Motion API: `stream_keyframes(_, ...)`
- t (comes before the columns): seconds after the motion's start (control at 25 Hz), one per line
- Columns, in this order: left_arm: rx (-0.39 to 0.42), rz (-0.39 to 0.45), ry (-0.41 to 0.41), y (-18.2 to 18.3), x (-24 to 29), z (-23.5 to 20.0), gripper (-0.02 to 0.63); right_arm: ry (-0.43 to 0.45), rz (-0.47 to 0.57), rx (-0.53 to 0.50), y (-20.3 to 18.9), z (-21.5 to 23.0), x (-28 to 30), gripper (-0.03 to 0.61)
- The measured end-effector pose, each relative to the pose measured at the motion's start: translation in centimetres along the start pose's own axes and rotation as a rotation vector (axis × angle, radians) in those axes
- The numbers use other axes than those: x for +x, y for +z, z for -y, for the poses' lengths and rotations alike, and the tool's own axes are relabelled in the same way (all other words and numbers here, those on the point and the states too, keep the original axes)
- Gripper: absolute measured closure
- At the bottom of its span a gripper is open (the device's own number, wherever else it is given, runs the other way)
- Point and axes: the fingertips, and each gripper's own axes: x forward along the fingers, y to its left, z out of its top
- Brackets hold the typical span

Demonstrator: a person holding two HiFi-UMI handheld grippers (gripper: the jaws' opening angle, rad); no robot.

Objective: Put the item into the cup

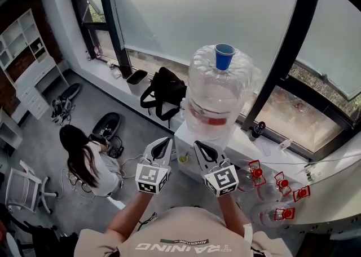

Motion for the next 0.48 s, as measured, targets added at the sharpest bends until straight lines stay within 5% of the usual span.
stream_keyframes(0.48, -0.042, -0.031, 0.023, -1.2, -1.9, 1.7, 0.606, 0.019, -0.010, 0.012, -0.3, 0.7, -1.3, 0.568)
